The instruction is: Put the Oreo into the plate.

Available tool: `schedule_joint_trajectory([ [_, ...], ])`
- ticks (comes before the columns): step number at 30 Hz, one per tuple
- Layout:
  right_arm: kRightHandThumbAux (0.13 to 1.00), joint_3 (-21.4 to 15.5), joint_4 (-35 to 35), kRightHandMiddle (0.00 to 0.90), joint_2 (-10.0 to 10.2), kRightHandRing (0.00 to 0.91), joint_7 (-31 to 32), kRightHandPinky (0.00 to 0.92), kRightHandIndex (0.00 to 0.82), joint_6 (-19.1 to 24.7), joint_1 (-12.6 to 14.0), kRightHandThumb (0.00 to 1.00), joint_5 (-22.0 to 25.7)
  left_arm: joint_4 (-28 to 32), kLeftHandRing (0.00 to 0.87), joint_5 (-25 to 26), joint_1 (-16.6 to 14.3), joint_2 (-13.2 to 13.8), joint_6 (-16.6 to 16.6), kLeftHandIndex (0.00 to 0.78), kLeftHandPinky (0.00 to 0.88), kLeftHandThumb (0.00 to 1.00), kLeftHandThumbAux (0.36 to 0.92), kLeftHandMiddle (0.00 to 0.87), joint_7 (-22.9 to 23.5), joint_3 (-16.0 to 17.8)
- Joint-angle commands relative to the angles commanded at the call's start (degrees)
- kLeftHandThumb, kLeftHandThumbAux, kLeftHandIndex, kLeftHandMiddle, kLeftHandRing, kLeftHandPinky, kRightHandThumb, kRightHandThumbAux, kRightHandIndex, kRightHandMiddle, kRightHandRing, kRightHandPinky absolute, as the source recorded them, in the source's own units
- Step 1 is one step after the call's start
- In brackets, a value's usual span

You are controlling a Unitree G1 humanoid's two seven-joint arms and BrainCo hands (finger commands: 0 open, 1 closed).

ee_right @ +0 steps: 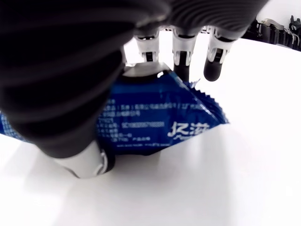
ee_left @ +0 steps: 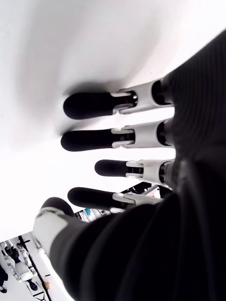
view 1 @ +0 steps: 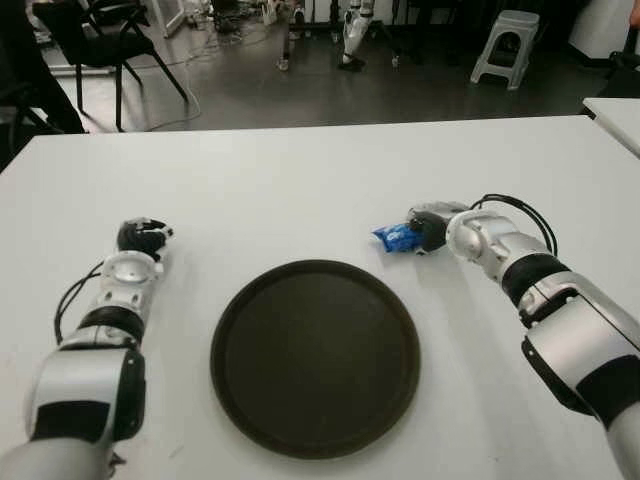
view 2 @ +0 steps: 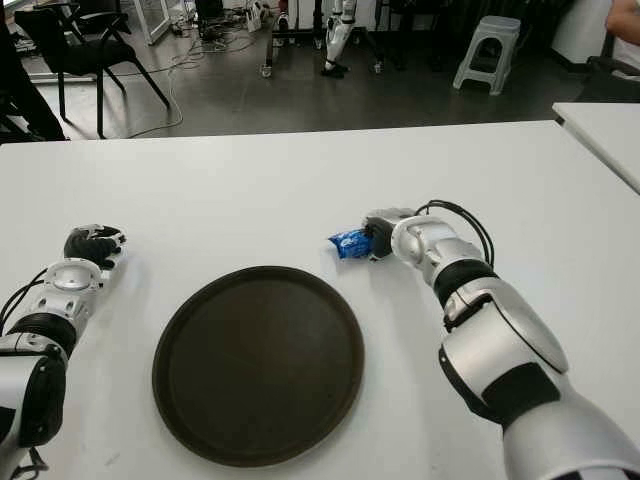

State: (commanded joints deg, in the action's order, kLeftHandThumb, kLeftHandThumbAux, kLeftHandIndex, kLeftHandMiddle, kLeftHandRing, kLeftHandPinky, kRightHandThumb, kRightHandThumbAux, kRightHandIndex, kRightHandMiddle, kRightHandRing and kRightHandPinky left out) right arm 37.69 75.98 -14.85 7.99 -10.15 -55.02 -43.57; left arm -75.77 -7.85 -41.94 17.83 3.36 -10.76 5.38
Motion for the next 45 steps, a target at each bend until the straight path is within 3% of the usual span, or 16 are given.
schedule_joint_trajectory([
  [18, 0.732, 0.6, 0.2, 0.108, 0.3, 0.084, 0.4, 0.081, 0.412, 0.8, -0.1, 0.694, -0.5, 0.0, 0.206, -0.8, -0.2, 0.0, -0.9, 0.398, 0.226, 0.676, 0.725, 0.187, -0.9, -0.8],
  [32, 0.73, 0.2, -0.3, 0.106, 0.4, 0.076, -0.1, 0.073, 0.413, 1.1, -0.4, 0.695, -0.2, -0.1, 0.215, -0.2, 0.0, 0.0, -0.4, 0.398, 0.245, 0.68, 0.725, 0.19, -0.4, 0.0],
  [40, 0.731, -2.3, -3.4, 0.088, 1.0, 0.069, -0.2, 0.074, 0.412, -0.1, -2.1, 0.695, 2.0, -0.1, 0.224, -0.4, 0.0, 0.1, -0.4, 0.398, 0.256, 0.679, 0.726, 0.196, 0.1, -0.1],
  [45, 0.731, -4.7, -7.3, 0.061, 0.2, 0.054, -4.4, 0.063, 0.412, -3.8, -0.4, 0.696, 3.9, -0.1, 0.227, -0.4, 0.1, 0.1, -0.1, 0.398, 0.262, 0.681, 0.725, 0.199, -0.1, 0.0],
])
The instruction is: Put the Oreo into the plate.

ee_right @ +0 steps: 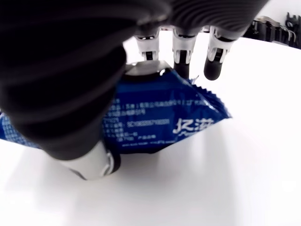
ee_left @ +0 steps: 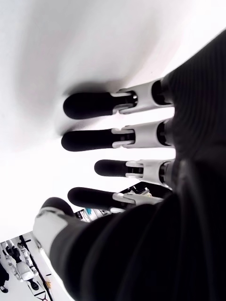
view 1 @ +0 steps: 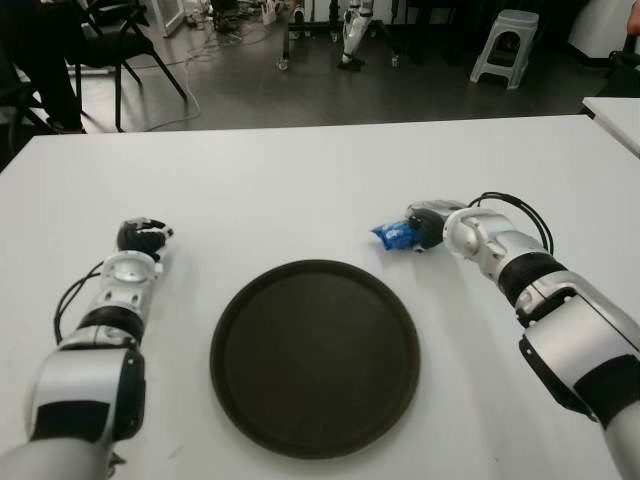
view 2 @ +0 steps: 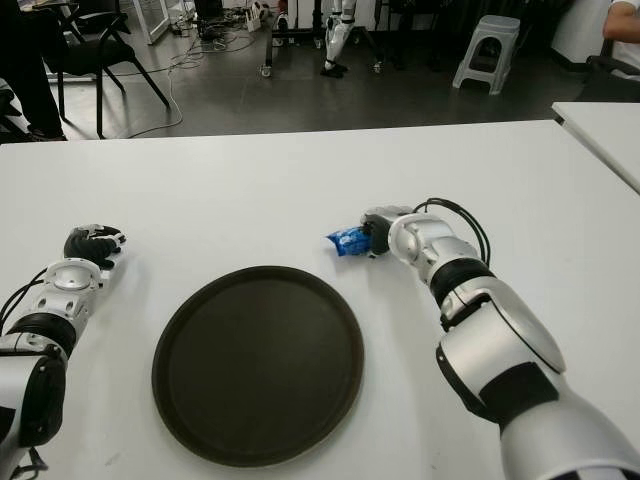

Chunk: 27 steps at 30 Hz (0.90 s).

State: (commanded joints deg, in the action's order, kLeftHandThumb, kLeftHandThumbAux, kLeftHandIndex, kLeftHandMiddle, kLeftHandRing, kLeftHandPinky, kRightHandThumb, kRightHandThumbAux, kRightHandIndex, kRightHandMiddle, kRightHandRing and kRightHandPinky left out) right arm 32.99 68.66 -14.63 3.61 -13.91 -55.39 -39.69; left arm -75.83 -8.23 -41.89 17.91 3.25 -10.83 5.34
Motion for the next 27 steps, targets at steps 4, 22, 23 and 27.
schedule_joint_trajectory([
  [4, 0.731, -2.0, -1.3, 0.056, -0.4, 0.046, -5.3, 0.049, 0.413, -2.6, 1.5, 0.697, 1.1, 0.1, 0.231, 0.0, -0.1, -0.1, 0.1, 0.399, 0.258, 0.681, 0.725, 0.204, -0.1, 0.0],
  [22, 0.722, -10.6, -9.6, 0.086, 1.3, 0.054, -25.4, 0.05, 0.416, -10.7, 7.1, 0.703, 6.5, 0.1, 0.532, 0.7, -0.3, -0.3, 0.3, 0.418, 0.53, 0.691, 0.718, 0.503, 0.5, 0.6],
  [23, 0.722, -11.6, -11.1, 0.086, 1.4, 0.055, -25.7, 0.053, 0.416, -11.6, 7.8, 0.703, 7.6, 0.1, 0.547, 0.8, -0.3, -0.3, 0.4, 0.418, 0.54, 0.691, 0.718, 0.519, 0.6, 0.6],
  [27, 0.72, -14.0, -15.2, 0.079, 1.7, 0.071, -25.8, 0.084, 0.418, -13.7, 10.1, 0.705, 10.3, 0.1, 0.576, 1.0, -0.1, -0.3, 0.7, 0.419, 0.55, 0.692, 0.718, 0.545, 0.6, 0.7],
])
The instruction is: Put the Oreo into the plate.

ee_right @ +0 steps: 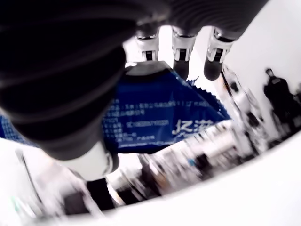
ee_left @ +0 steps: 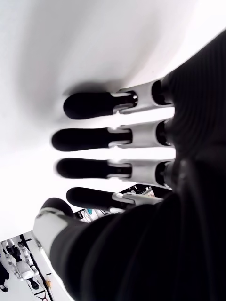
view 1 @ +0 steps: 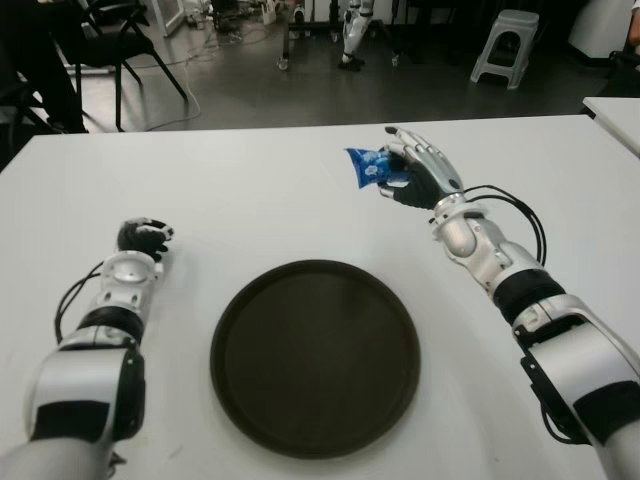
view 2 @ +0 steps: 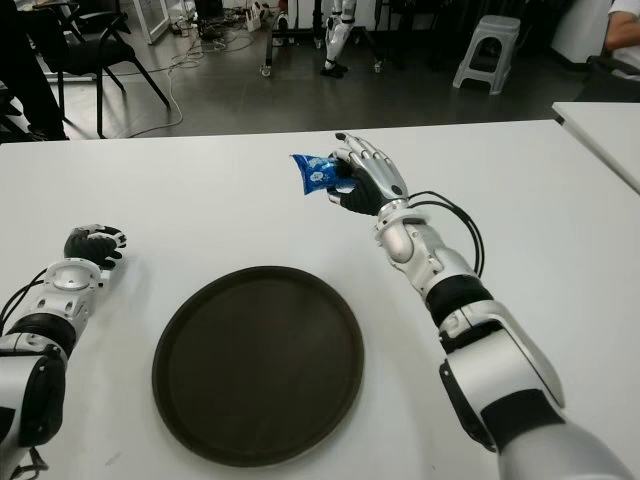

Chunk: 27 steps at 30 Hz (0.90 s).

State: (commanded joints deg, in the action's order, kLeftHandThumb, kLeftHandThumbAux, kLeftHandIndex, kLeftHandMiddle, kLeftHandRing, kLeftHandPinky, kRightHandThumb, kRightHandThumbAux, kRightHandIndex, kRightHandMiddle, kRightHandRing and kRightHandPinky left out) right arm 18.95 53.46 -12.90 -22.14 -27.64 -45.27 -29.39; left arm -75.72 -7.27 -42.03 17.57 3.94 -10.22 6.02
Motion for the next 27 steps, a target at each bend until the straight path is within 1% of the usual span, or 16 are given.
schedule_joint_trajectory([
  [6, 0.72, -2.2, -3.5, 0.075, 0.4, 0.105, 0.1, 0.136, 0.418, -2.4, 2.3, 0.708, 2.4, 0.0, 0.582, 0.4, 0.0, 0.1, 0.3, 0.42, 0.55, 0.693, 0.718, 0.554, 0.2, 0.2],
  [10, 0.72, -4.0, -5.4, 0.078, 1.0, 0.122, -1.4, 0.166, 0.419, -4.7, 3.7, 0.71, 3.5, 0.0, 0.592, 0.4, 0.0, 0.0, 0.4, 0.42, 0.559, 0.693, 0.719, 0.566, 0.2, 0.2],
  [12, 0.72, -4.9, -6.7, 0.082, 1.4, 0.13, -2.1, 0.176, 0.419, -6.0, 4.4, 0.711, 4.3, 0.0, 0.573, 0.2, 0.0, 0.1, 0.4, 0.418, 0.541, 0.692, 0.721, 0.542, 0.1, 0.0],
  [15, 0.72, -6.2, -9.2, 0.079, 2.2, 0.128, -2.2, 0.182, 0.419, -7.3, 5.5, 0.711, 5.5, 0.0, 0.506, -0.1, 0.1, 0.1, 0.5, 0.417, 0.481, 0.692, 0.721, 0.48, 0.0, -0.2],
  [16, 0.72, -6.5, -10.0, 0.09, 2.3, 0.137, -1.9, 0.192, 0.419, -7.4, 5.8, 0.71, 5.7, 0.0, 0.469, -0.1, 0.1, 0.1, 0.5, 0.417, 0.448, 0.693, 0.721, 0.451, 0.0, -0.2],
  [19, 0.721, -7.4, -11.3, 0.115, 3.0, 0.16, -1.6, 0.213, 0.418, -8.0, 6.6, 0.709, 6.6, 0.0, 0.427, 0.0, 0.1, 0.2, 0.6, 0.417, 0.41, 0.694, 0.721, 0.418, 0.0, -0.1],
  [21, 0.722, -7.8, -11.6, 0.168, 3.2, 0.203, -1.5, 0.25, 0.416, -8.3, 6.8, 0.707, 7.1, 0.0, 0.436, 0.2, 0.1, 0.1, 0.6, 0.417, 0.413, 0.694, 0.72, 0.426, 0.1, -0.1],
  [25, 0.722, -8.6, -12.3, 0.201, 3.7, 0.229, -0.8, 0.285, 0.416, -8.3, 7.2, 0.707, 7.7, 0.0, 0.457, 0.3, 0.0, 0.1, 0.6, 0.417, 0.435, 0.694, 0.72, 0.443, 0.1, 0.1],
  [27, 0.721, -9.1, -12.1, 0.204, 4.2, 0.229, 0.2, 0.299, 0.417, -8.1, 7.3, 0.707, 8.7, 0.0, 0.458, 0.2, -0.1, 0.0, 0.4, 0.415, 0.418, 0.692, 0.72, 0.451, 0.0, -0.1],
])
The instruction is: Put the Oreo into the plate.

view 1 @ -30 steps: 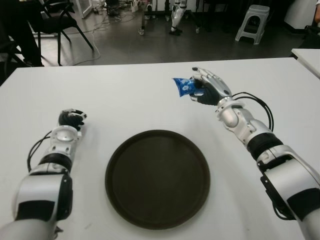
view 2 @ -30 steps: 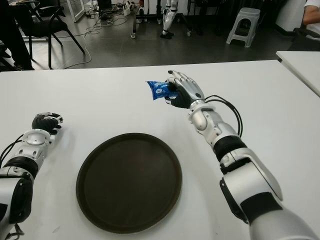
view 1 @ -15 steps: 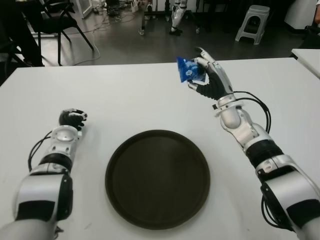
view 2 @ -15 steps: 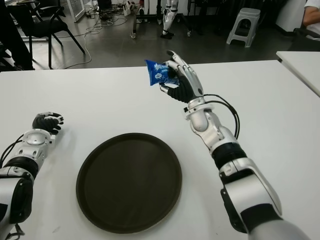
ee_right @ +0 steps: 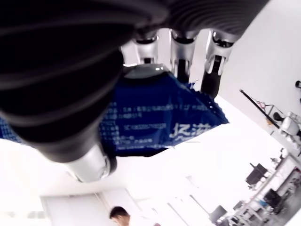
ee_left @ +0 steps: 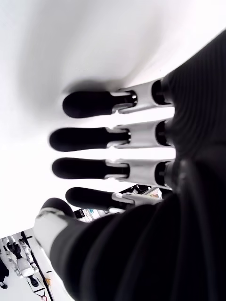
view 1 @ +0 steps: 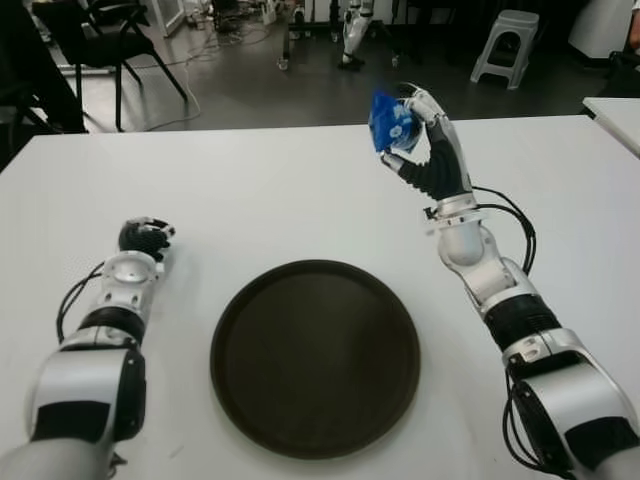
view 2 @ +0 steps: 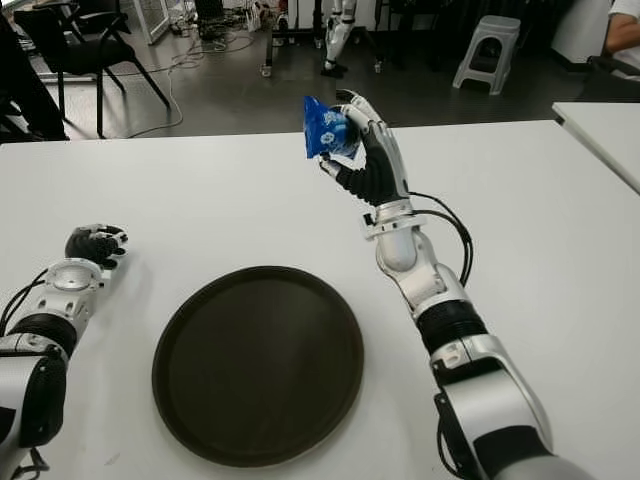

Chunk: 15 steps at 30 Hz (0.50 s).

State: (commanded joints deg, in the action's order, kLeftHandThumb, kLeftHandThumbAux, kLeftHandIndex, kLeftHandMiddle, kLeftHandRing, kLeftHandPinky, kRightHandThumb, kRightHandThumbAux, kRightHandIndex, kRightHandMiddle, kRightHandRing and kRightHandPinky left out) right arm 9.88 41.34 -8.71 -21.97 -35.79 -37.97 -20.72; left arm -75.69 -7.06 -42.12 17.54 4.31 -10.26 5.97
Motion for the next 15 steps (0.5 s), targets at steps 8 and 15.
schedule_joint_trajectory([
  [8, 0.719, -1.2, 1.2, 0.183, 1.6, 0.2, 3.4, 0.268, 0.419, 2.0, 0.4, 0.708, 3.0, 0.0, 0.386, -0.4, -0.2, 0.0, -0.4, 0.416, 0.328, 0.692, 0.72, 0.416, -0.7, -0.4],
  [15, 0.718, -2.2, 1.4, 0.133, 2.7, 0.158, 6.3, 0.204, 0.42, 4.8, 0.6, 0.708, 4.7, -0.1, 0.324, -0.2, -0.2, 0.0, -0.4, 0.414, 0.306, 0.694, 0.719, 0.336, -0.8, -0.2],
])
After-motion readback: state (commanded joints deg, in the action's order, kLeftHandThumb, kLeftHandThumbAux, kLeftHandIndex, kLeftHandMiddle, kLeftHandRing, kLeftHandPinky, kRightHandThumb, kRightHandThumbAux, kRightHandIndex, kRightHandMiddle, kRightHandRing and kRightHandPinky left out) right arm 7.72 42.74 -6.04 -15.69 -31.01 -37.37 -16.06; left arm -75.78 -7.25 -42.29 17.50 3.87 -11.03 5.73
